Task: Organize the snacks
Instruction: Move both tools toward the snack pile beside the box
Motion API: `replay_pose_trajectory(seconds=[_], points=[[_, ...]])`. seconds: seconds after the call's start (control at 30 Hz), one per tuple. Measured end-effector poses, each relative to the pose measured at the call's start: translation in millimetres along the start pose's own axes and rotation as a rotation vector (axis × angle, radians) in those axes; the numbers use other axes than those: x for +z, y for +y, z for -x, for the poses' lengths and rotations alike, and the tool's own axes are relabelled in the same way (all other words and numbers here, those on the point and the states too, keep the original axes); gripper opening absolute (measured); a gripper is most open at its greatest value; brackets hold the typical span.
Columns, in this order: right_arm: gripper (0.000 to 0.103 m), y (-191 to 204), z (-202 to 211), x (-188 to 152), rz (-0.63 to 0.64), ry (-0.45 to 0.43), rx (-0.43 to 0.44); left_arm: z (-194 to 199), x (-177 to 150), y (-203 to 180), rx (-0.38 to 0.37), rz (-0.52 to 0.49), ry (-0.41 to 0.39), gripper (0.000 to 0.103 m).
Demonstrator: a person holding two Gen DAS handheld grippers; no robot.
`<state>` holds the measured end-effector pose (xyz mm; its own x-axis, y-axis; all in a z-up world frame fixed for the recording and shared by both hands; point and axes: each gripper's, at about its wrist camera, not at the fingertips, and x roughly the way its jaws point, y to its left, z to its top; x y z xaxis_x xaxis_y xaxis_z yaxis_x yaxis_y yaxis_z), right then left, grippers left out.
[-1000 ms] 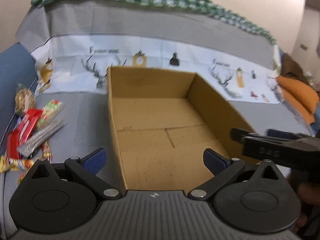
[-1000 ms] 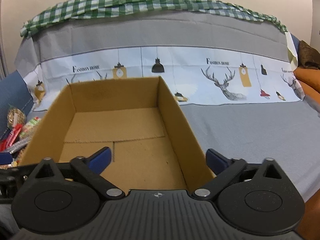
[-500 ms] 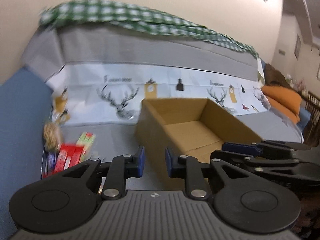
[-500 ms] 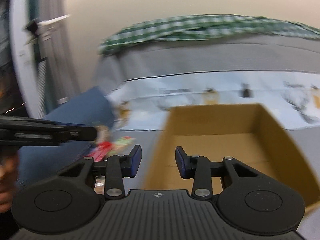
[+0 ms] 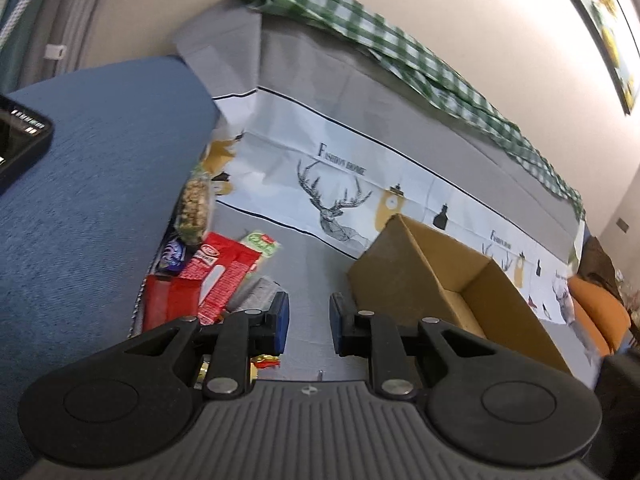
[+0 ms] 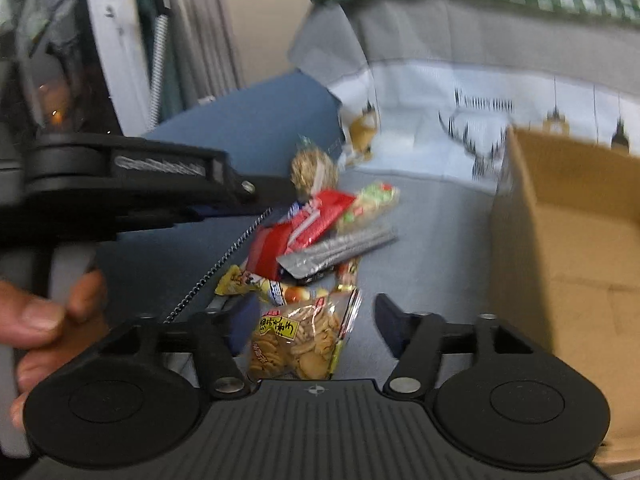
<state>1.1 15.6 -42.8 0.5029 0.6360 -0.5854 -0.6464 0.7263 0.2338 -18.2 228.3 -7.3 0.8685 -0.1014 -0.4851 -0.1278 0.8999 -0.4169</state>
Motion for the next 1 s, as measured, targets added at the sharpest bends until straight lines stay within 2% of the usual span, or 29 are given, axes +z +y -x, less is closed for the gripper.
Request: replay_pose_trajectory(seconds=[0.07, 0.17, 0.4, 0.5, 0.67, 0.8, 1.0], points=[[0.088, 1.1, -12.1, -2.4, -0.022, 0.029, -0.01, 1.1, 0.4, 4.4, 0.005, 0.015, 0.001, 0.028], [0.095, -2.6, -38.2, -0.3, -0.04, 0.06, -0.021, -1.8, 1.4, 6.8, 0.018, 0.016, 0.017, 0.037], [0.097, -6.7, -79.8, -8.6, -0.077, 0.179, 0.012, -4.2, 0.0, 9.6, 0.04, 0.01, 0.04, 0.045], [0.09, -5.9, -86.3, -13.5, -0.066, 0.199, 0.03, -3.6, 0.3, 11.2, 0.05, 0.014, 0.048, 0.046], [0.062, -2.1, -78.1, -15.5, -0.004, 0.174, -0.001, 1.1, 1.9, 12.6, 0.064, 0.004, 0.059, 0.05], [0.06, -8.2, -58.3, -9.9, -0.001, 0.142, -0.02, 2.3, -2.7, 16.6, 0.086, 0.01, 0.064, 0.05], [0.06, -12.4, -13.0, -21.2, 0.054, 0.141, 0.006, -5.2, -8.9, 12.1, 0.148, -0.06, 0.109, 0.049]])
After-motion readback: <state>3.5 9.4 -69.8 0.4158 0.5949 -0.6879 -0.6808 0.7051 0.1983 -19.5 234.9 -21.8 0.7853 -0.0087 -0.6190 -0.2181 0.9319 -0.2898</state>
